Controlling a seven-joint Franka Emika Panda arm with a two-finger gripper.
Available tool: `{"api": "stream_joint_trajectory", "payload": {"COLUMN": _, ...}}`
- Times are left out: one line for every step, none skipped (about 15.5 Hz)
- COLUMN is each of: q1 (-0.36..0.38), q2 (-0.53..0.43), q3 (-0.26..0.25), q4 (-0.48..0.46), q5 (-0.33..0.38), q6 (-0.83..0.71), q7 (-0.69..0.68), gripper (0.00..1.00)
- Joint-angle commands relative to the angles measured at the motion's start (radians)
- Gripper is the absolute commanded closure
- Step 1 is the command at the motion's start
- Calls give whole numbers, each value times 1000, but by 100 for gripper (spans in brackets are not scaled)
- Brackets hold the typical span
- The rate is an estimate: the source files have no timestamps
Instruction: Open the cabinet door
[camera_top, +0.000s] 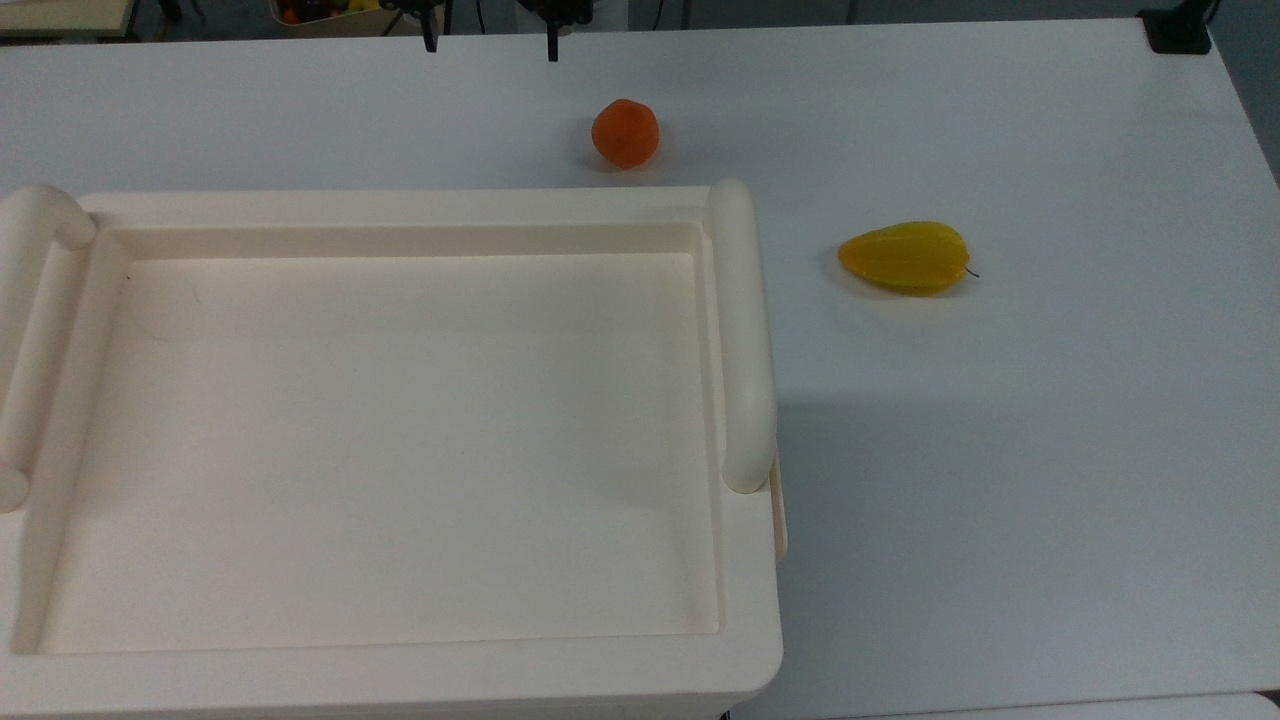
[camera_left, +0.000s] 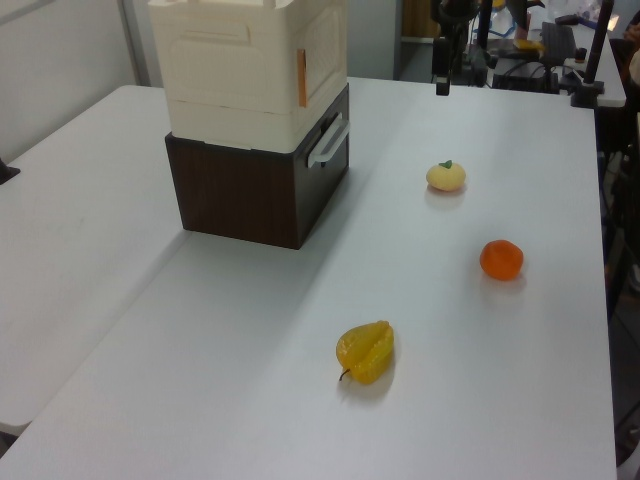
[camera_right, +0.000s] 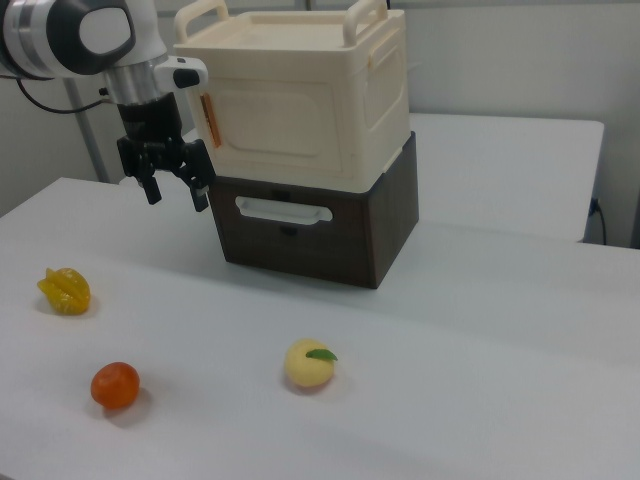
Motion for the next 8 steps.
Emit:
{"api": "stream_joint_trajectory", "payload": {"q1": -1, "q2": -18, "q3": -5, "q4": -3, "q5": 13, "q6": -9, "q7": 16, "gripper": 0}}
{"api": "stream_joint_trajectory", "payload": {"q1": -1, "q2": -18, "q3": -5, "q4": -1, "q5": 13, "q6": -11, "q7": 16, "gripper": 0}}
{"api": "stream_joint_trajectory", "payload": {"q1": 0, "q2": -16, "q3": -5, "q4": -3, "q5": 13, "q6": -12, "q7": 16, "gripper": 0}}
{"api": "stream_joint_trajectory", "payload": {"q1": 0, "q2": -18, "q3": -5, "q4": -1, "q5": 13, "q6": -15, "q7": 16, "gripper": 0}}
{"api": "stream_joint_trajectory", "payload": {"q1": 0, "q2": -18, "q3": -5, "q4": -1, "q5": 13, "q6": -15, "q7": 16, "gripper": 0}}
{"api": "stream_joint_trajectory", "payload": {"q1": 0, "q2": -16, "q3": -5, "q4": 0, "q5": 15, "q6": -15, "q7": 13, "gripper": 0}}
{"api": "stream_joint_trajectory", "payload": {"q1": 2, "q2": -16, "q3": -5, "q4": 0, "q5": 16, "q6": -8, "q7": 10, "gripper": 0}}
{"api": "stream_joint_trajectory", "payload": {"q1": 5, "q2": -13, "q3": -3, "q4": 11, "q5": 19, "q6": -2, "q7": 8, "gripper": 0}}
